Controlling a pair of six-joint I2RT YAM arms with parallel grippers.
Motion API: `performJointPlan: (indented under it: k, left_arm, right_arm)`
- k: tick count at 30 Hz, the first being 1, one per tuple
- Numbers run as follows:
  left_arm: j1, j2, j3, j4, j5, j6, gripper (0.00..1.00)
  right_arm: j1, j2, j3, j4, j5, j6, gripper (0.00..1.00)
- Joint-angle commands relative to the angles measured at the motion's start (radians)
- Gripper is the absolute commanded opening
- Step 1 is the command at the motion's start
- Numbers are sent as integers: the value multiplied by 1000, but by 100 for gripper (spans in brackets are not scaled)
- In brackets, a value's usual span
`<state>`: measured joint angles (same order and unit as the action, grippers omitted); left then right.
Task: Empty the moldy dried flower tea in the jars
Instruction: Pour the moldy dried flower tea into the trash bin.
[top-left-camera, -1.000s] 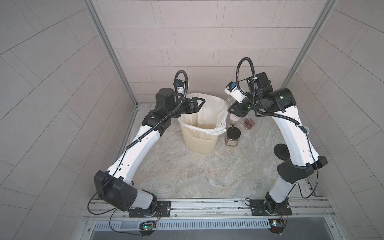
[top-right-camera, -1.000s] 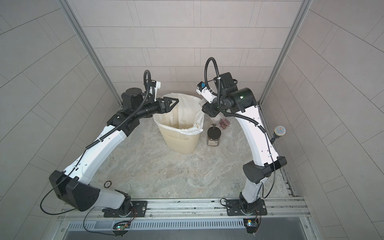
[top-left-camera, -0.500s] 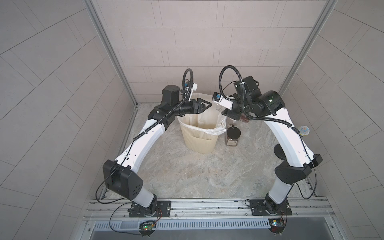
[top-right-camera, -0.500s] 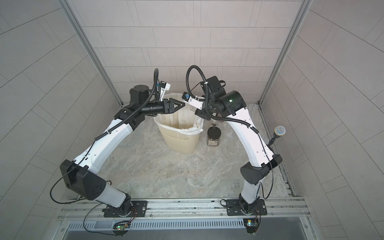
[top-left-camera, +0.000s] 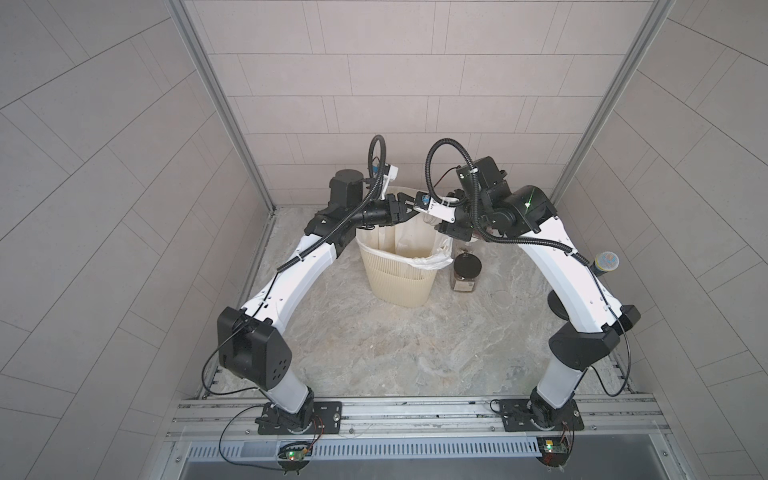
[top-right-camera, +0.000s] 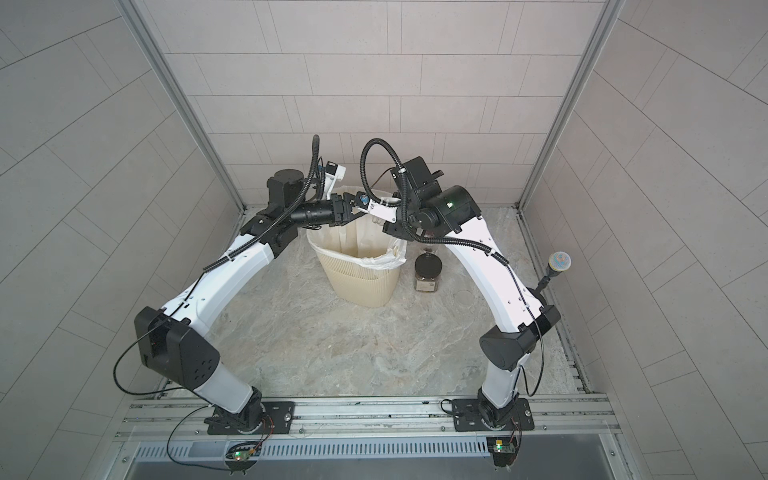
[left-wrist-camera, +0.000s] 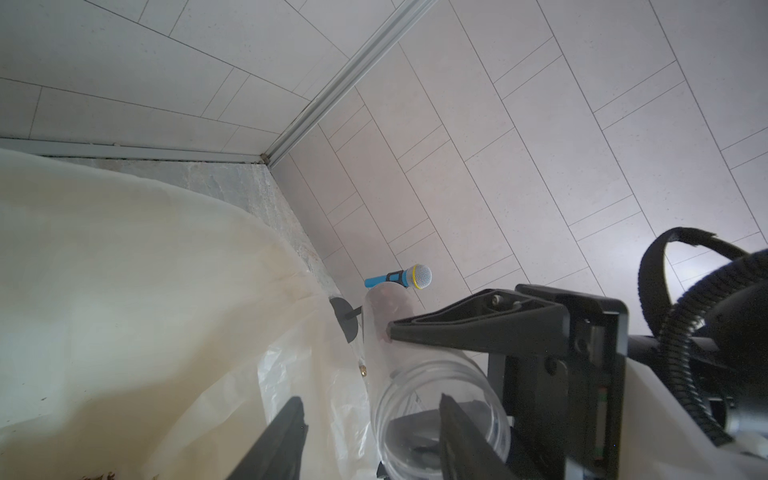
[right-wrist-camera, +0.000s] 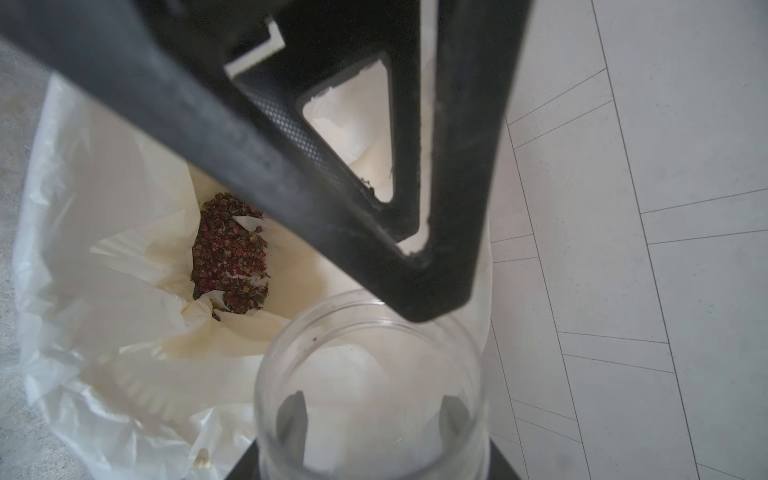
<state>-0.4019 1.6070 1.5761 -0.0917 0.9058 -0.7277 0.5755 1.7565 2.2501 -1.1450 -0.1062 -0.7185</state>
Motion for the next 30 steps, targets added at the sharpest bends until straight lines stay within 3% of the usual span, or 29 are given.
performJointPlan:
  k: [1, 9, 22, 30]
  left_arm:
    - [-19, 7, -16, 60, 18, -26, 51]
    - [-27, 5, -31, 2, -2, -3, 42]
    - [-26, 18, -21, -65, -25, 55, 17]
    - [-25, 37, 1, -72, -29, 45, 8]
  right_arm:
    - [11, -24, -12, 36, -20, -10, 43]
    - [10, -44, -53, 76, -21, 2, 43]
    - [9, -66, -99, 121, -29, 5, 48]
    - [9, -74, -98, 120, -50, 48, 72]
